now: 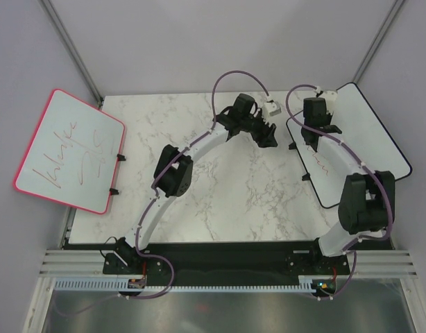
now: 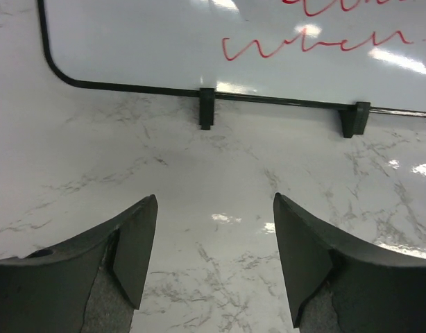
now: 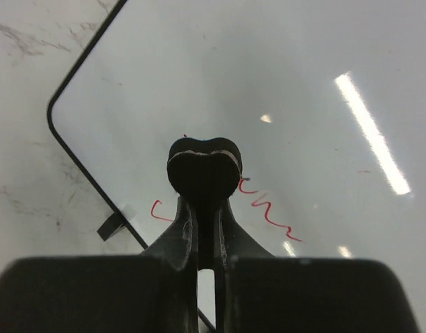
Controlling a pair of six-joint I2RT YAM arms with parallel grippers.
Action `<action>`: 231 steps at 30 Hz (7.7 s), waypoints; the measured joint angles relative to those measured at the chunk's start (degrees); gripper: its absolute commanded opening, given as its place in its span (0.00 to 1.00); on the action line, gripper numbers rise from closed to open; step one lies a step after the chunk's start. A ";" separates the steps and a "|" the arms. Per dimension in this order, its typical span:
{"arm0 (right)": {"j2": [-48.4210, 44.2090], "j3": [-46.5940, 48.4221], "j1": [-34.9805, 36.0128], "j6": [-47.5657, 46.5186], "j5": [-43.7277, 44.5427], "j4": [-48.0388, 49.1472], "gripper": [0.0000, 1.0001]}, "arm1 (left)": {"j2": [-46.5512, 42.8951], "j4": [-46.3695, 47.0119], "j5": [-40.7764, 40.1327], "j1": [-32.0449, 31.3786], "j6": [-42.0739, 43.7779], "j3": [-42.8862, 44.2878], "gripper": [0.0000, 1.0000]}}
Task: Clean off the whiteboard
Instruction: Erase the whiteboard at the whiteboard stand, then adjust the whiteboard stand at the center of the board, then hold the whiteboard at the whiteboard stand, then erase the whiteboard at the whiteboard stand.
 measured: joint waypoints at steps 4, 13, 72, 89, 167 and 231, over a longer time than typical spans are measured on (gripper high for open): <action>-8.37 -0.33 0.17 3.37 0.04 -2.47 0.00 | 0.00 -0.72 3.82 -2.40 -0.63 -1.60 0.81; -19.50 -3.52 -2.82 8.52 0.17 -5.27 0.00 | 0.00 -3.19 1.29 -11.72 -0.83 -6.95 0.86; -45.27 -10.47 -2.99 9.66 -2.64 -7.56 0.00 | 8.46 10.43 -18.82 -20.35 -14.82 -0.70 0.02; -49.57 -12.24 -2.99 9.94 -4.20 -10.69 0.00 | 1.46 12.57 -28.04 -25.51 -20.90 -12.44 0.02; -43.78 -8.48 -3.08 10.93 -10.05 -9.18 0.00 | 3.15 -6.36 -25.70 -12.96 -10.08 -1.25 0.67; -17.07 -28.06 1.81 49.42 16.85 -4.17 0.00 | 12.44 -11.26 -22.08 -12.13 -17.07 14.97 0.02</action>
